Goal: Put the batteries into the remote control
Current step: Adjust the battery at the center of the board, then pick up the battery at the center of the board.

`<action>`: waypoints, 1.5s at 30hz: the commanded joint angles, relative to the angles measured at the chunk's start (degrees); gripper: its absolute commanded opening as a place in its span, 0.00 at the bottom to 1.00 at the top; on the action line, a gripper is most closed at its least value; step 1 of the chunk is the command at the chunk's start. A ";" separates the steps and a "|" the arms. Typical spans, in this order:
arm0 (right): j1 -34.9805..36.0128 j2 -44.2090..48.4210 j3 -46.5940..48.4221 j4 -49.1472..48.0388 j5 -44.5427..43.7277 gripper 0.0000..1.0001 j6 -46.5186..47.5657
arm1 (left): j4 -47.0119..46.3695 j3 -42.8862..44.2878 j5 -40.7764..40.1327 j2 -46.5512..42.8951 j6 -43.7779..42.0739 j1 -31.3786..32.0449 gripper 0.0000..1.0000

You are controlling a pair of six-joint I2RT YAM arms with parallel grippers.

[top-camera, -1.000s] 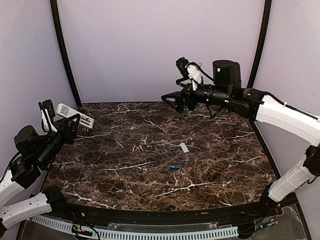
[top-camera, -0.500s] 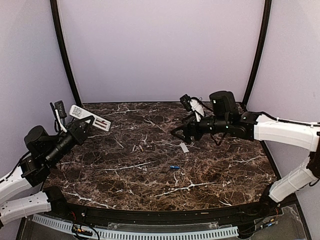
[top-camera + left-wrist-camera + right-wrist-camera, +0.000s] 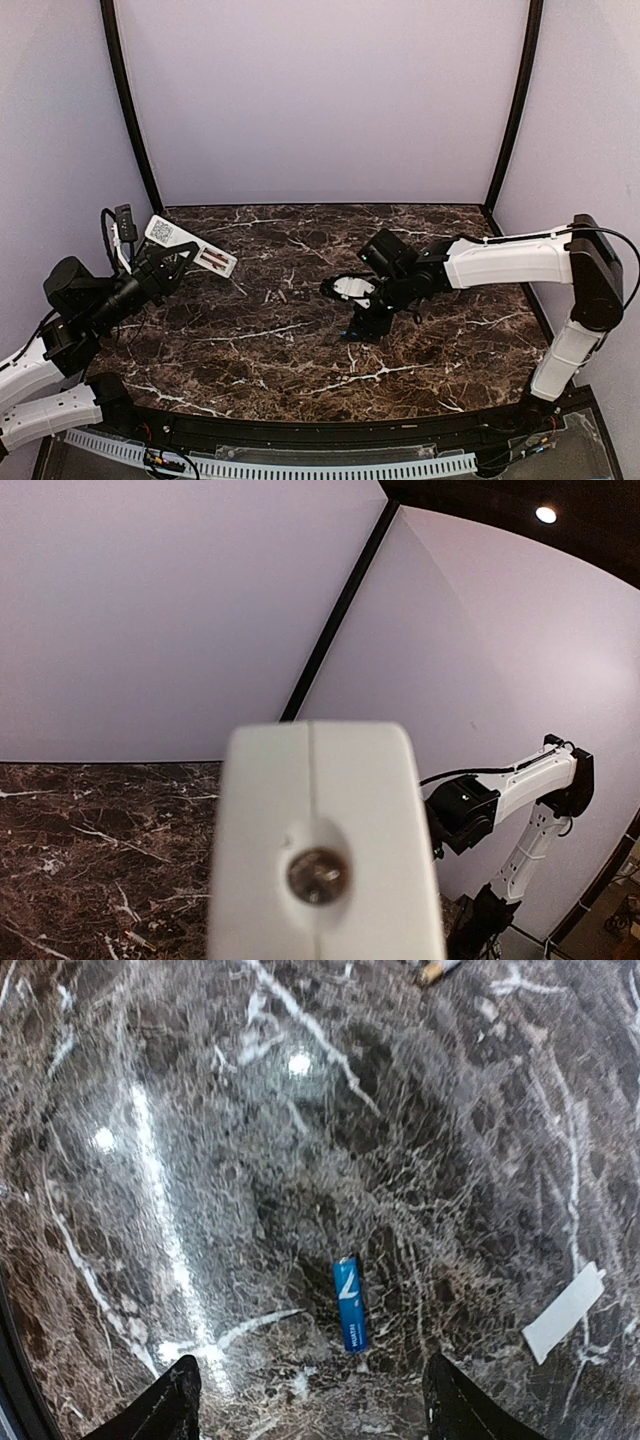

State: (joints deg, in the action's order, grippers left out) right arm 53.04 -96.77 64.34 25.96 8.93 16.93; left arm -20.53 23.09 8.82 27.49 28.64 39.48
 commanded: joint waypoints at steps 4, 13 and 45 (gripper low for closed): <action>-0.39 -6.38 2.85 6.21 -0.82 0.71 5.07 | -3.06 -1.56 3.20 2.41 0.14 0.15 0.00; -2.86 -10.50 5.90 6.35 0.78 0.66 6.84 | -4.63 -1.90 1.51 5.58 -0.17 0.15 0.00; -2.82 -16.16 10.99 12.74 4.49 0.00 4.76 | -6.56 -5.85 -3.75 8.29 6.13 0.15 0.00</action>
State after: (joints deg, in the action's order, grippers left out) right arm 49.82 -113.06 75.50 36.93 13.45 23.77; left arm -23.86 19.55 6.59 34.57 31.29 39.48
